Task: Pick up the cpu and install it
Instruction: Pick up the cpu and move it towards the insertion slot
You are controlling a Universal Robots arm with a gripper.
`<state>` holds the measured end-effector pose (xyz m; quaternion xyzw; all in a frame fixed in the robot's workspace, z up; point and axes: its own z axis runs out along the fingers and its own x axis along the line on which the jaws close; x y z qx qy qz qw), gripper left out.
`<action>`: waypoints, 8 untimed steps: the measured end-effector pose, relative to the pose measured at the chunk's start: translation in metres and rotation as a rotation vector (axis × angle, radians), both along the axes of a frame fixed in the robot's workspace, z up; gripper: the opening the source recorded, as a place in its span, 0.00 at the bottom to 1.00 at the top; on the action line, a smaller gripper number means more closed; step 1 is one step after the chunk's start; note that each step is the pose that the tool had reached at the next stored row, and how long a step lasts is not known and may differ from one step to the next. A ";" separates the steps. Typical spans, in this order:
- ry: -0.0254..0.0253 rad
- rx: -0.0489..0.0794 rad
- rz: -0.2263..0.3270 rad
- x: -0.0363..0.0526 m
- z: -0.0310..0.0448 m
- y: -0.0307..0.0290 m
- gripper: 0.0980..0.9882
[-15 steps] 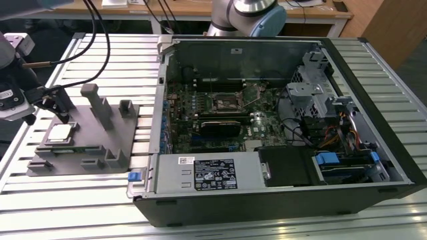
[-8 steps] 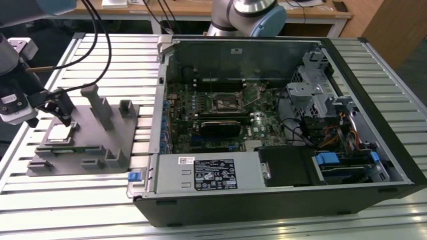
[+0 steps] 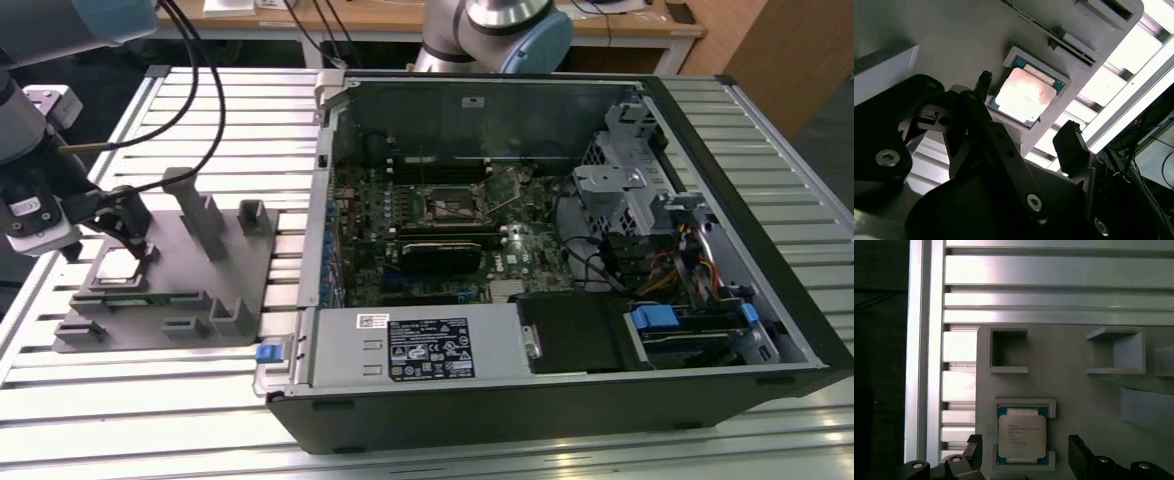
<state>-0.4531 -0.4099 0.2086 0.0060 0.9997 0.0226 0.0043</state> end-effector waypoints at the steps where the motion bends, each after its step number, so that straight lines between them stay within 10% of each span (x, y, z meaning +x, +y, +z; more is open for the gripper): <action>1: 0.0000 0.000 -0.002 0.0000 -0.0013 0.0000 0.76; 8: -0.0001 0.000 -0.003 0.0000 -0.0118 0.0000 0.76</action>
